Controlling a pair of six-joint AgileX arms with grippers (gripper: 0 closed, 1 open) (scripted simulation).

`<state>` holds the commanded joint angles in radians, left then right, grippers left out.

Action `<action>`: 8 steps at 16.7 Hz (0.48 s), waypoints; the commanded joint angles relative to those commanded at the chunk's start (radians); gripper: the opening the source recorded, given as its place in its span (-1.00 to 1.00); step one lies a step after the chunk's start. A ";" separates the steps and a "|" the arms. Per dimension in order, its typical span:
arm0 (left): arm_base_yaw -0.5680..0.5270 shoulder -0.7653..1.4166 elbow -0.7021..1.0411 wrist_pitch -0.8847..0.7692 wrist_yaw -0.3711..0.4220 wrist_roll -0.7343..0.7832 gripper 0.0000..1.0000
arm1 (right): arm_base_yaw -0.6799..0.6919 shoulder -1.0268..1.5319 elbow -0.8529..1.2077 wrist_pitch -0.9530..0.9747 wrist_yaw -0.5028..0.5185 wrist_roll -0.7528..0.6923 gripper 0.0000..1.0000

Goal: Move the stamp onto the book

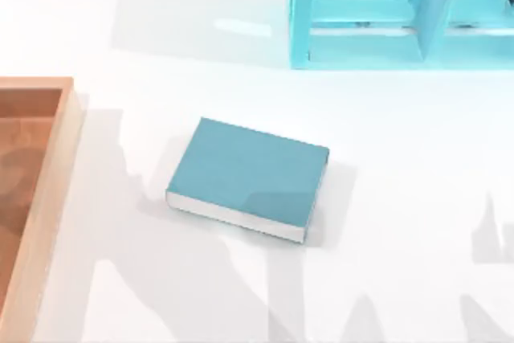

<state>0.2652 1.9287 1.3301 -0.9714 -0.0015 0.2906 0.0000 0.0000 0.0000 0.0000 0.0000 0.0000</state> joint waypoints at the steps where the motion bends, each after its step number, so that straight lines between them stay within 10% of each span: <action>1: 0.000 0.000 0.000 0.000 0.000 0.000 1.00 | 0.000 0.000 0.000 0.000 0.000 0.000 1.00; 3: 0.000 0.000 0.000 0.000 0.000 0.000 1.00 | 0.000 0.000 0.000 0.000 0.000 0.000 1.00; 8: 0.000 0.000 0.000 0.000 0.000 0.000 0.25 | 0.000 0.000 0.000 0.000 0.000 0.000 1.00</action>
<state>0.2652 1.9287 1.3301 -0.9714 -0.0015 0.2906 0.0000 0.0000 0.0000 0.0000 0.0000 0.0000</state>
